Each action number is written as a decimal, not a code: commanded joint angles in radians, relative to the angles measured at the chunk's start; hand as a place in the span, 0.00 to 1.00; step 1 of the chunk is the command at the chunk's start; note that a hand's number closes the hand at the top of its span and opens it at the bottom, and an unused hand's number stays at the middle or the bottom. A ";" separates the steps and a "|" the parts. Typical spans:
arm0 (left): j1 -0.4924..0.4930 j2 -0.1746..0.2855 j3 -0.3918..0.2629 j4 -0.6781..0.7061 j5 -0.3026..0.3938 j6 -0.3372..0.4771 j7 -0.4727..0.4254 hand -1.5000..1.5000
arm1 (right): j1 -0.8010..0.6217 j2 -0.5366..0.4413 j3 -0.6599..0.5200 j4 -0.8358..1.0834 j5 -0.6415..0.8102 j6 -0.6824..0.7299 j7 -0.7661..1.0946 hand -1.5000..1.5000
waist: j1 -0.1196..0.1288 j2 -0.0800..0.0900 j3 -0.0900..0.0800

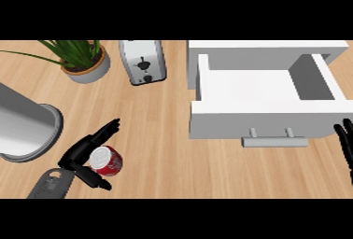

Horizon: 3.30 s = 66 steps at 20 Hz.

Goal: Pick up the can, place it into the drawer and close the drawer

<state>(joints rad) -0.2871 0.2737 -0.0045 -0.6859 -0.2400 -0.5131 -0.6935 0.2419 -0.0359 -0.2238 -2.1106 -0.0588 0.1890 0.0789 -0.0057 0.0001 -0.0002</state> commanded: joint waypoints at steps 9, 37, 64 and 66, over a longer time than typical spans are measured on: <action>-0.001 -0.016 -0.040 -0.013 0.003 -0.080 -0.060 0.00 | -0.010 -0.027 -0.051 -0.060 -0.084 0.015 0.081 0.00 | 0.001 0.000 0.000; 0.022 -0.209 0.230 -0.453 0.295 0.446 0.402 1.00 | -0.005 0.035 -0.003 -0.020 0.006 -0.022 -0.005 0.00 | 0.009 -0.001 0.001; -0.625 -0.274 -0.181 -0.603 0.255 0.903 1.000 1.00 | 0.051 0.014 -0.076 -0.052 -0.090 0.044 -0.004 0.00 | -0.011 0.000 0.001; -0.706 -0.274 -0.168 -0.473 0.274 0.941 0.962 1.00 | 0.051 0.033 -0.038 -0.131 -0.053 0.012 0.060 0.00 | -0.016 0.001 0.000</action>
<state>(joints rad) -0.8765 0.0002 -0.1666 -1.2578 0.0047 0.3803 0.2554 0.2830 -0.0196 -0.2816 -2.1957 -0.1191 0.2100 0.1067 -0.0177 0.0007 0.0005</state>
